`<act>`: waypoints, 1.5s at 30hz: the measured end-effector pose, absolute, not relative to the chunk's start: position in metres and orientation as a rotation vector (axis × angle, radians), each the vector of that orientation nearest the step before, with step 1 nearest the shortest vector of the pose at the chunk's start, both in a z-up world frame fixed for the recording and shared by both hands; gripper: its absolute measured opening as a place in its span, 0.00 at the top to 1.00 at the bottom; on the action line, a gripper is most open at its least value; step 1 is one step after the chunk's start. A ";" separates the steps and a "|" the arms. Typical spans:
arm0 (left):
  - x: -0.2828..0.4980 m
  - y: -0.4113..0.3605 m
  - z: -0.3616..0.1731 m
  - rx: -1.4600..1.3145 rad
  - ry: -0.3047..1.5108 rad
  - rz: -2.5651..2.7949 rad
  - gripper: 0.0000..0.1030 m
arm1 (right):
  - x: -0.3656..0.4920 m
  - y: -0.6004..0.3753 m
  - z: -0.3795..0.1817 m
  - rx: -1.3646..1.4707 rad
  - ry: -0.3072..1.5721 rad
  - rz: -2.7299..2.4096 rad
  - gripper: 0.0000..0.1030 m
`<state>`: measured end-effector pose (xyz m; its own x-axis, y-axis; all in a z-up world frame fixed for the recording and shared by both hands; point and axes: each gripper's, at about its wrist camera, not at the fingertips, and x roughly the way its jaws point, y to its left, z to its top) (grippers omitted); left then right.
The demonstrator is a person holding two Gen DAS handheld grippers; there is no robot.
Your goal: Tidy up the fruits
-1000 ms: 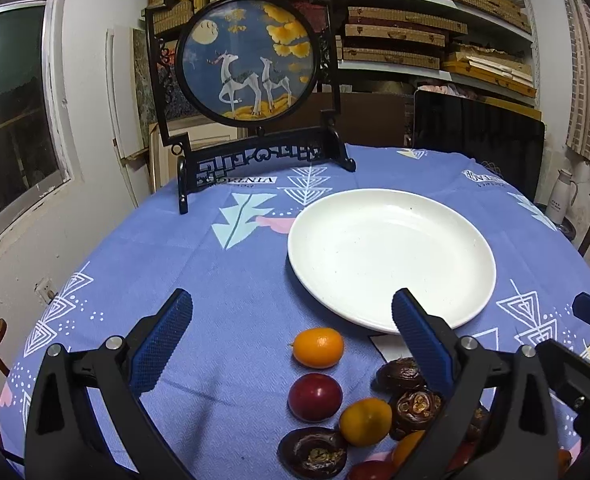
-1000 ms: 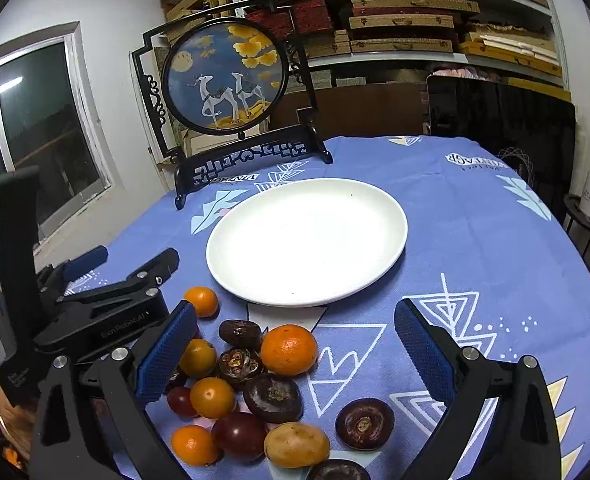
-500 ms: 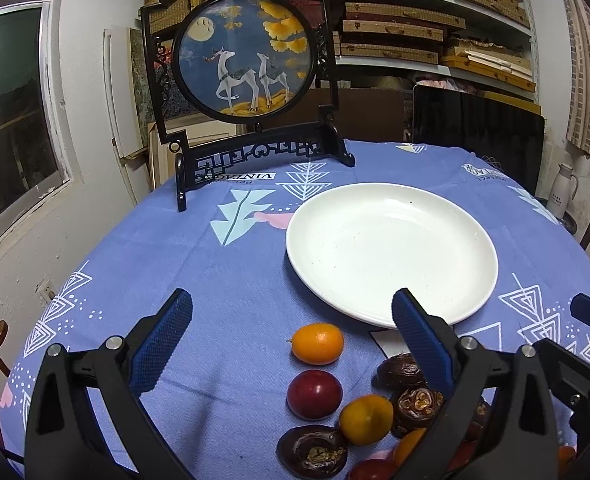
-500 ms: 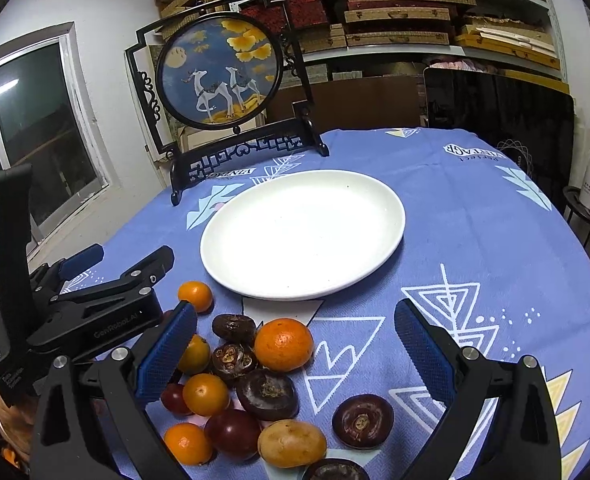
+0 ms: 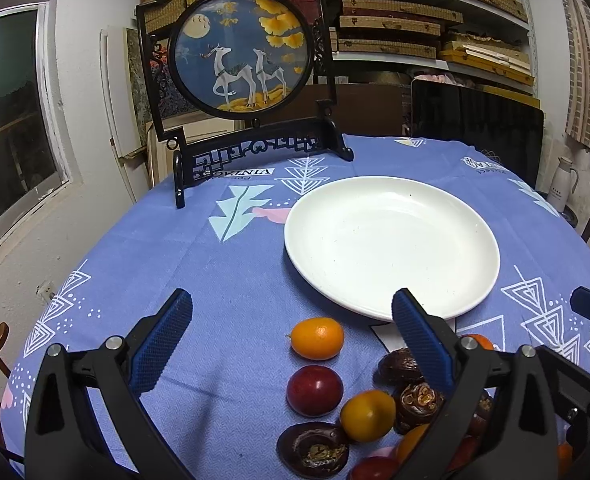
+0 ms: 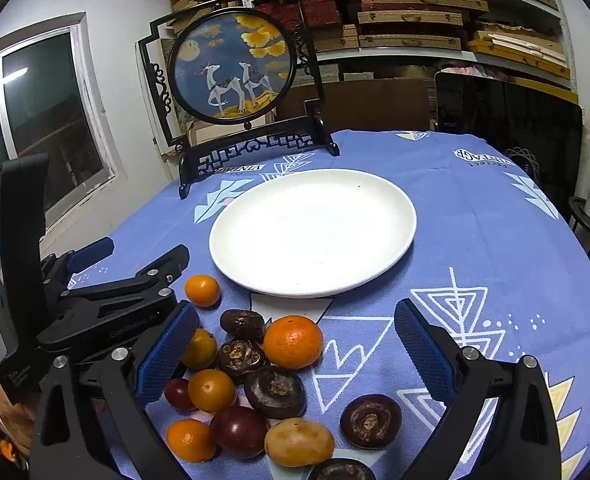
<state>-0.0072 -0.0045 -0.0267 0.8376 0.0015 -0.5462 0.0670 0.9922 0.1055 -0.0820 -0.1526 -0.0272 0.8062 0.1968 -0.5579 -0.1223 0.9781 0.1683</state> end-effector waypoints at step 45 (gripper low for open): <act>-0.086 -0.024 -0.067 0.211 0.921 -0.486 0.65 | -0.171 -0.193 -0.058 -0.123 0.886 0.435 0.58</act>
